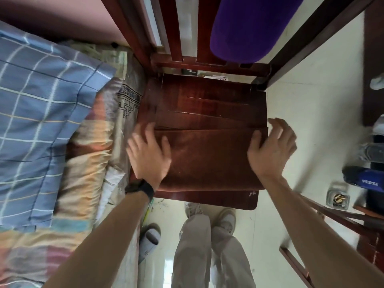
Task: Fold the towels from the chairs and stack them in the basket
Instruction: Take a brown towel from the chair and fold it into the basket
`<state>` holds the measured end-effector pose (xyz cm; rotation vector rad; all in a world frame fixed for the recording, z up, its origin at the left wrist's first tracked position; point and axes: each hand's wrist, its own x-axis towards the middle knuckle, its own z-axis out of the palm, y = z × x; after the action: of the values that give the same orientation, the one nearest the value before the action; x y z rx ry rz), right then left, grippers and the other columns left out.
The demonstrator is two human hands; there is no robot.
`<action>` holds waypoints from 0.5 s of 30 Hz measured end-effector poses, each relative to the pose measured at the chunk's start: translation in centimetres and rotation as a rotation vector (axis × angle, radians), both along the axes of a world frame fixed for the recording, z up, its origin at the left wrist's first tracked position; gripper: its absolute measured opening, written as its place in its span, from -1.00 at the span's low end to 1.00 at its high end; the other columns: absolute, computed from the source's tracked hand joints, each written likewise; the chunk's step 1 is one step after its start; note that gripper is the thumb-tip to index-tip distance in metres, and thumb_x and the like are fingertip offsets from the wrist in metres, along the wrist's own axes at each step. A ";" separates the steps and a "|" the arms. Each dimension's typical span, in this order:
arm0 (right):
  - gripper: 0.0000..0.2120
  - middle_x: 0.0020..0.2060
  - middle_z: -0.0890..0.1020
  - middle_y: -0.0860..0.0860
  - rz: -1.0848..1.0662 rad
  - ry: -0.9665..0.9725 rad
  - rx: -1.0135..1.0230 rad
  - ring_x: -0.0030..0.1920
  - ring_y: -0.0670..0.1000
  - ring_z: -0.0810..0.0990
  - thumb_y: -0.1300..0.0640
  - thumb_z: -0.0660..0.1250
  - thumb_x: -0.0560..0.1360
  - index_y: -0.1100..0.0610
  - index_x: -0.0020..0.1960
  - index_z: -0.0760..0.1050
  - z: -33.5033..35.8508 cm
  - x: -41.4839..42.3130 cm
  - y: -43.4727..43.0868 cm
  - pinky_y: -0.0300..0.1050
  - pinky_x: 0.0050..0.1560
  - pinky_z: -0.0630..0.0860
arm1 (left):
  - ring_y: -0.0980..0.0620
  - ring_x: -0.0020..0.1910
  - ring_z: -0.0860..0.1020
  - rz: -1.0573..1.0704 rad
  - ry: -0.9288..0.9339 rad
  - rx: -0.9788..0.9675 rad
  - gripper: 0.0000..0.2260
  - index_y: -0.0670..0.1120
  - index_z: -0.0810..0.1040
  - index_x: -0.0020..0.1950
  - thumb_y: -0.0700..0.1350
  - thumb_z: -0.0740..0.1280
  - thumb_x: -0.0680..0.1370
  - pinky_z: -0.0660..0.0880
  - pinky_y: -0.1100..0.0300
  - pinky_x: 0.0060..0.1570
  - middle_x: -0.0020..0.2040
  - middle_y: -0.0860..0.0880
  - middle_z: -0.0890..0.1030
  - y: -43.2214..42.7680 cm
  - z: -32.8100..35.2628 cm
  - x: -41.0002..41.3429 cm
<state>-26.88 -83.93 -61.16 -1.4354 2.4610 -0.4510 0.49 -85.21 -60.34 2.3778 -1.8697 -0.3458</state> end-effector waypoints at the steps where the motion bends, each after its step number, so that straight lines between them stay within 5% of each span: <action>1: -0.60 0.40 0.45 0.12 0.124 0.082 -0.041 0.43 0.19 0.36 -0.01 0.27 0.56 0.10 0.36 0.46 0.4 1.6 0.7 0.17 0.37 0.27 | -0.27 0.31 0.42 -0.140 -0.011 -0.048 -0.53 -0.10 0.41 0.43 0.05 0.28 0.57 0.33 -0.19 0.26 0.41 -0.23 0.41 0.8 0.1 -1.2; 5: -0.47 0.61 0.17 0.05 0.531 0.122 0.230 0.62 0.11 0.07 -0.16 0.06 0.65 -0.07 0.59 0.21 -1.5 7.3 3.4 0.34 0.53 0.03 | -0.16 0.60 0.04 -0.419 -0.011 0.116 -0.41 0.03 0.22 0.59 0.15 0.22 0.58 -0.02 -0.25 0.51 0.62 -0.06 0.12 4.0 -2.3 -5.3; 10: -0.42 0.65 -0.01 0.02 0.402 0.168 0.328 0.63 0.10 -0.09 -0.26 -0.07 0.65 -0.16 0.63 -0.01 -4.5 0.6 2.8 0.40 0.53 -0.13 | -0.14 0.61 -0.19 -0.332 -0.100 0.202 -0.39 0.18 -0.02 0.62 0.33 -0.01 0.61 -0.18 -0.25 0.51 0.64 -0.06 -0.14 4.6 -5.5 -1.1; 12: -0.43 0.64 0.01 0.01 0.405 0.141 0.346 0.63 0.12 -0.06 -0.27 -0.08 0.65 -0.17 0.63 0.01 -4.2 -2.0 2.3 0.37 0.55 -0.08 | -0.14 0.61 -0.18 -0.302 -0.066 0.189 -0.39 0.09 0.04 0.62 0.30 0.00 0.61 -0.16 -0.25 0.52 0.64 -0.08 -0.11 4.2 -5.5 -0.8; 15: -0.46 0.52 0.29 0.10 0.409 0.160 0.302 0.51 0.21 0.24 -0.24 0.08 0.61 -0.11 0.54 0.27 -3.3 -2.7 1.5 0.29 0.50 0.14 | -0.12 0.61 -0.18 -0.330 -0.016 0.178 -0.41 0.00 0.19 0.56 0.27 0.06 0.61 -0.22 -0.22 0.51 0.64 -0.08 -0.08 3.0 -5.4 -1.2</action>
<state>-29.60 -82.40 -64.49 -1.8275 2.1394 0.1188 -0.71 -82.25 -65.74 2.1707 -2.3319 -0.5413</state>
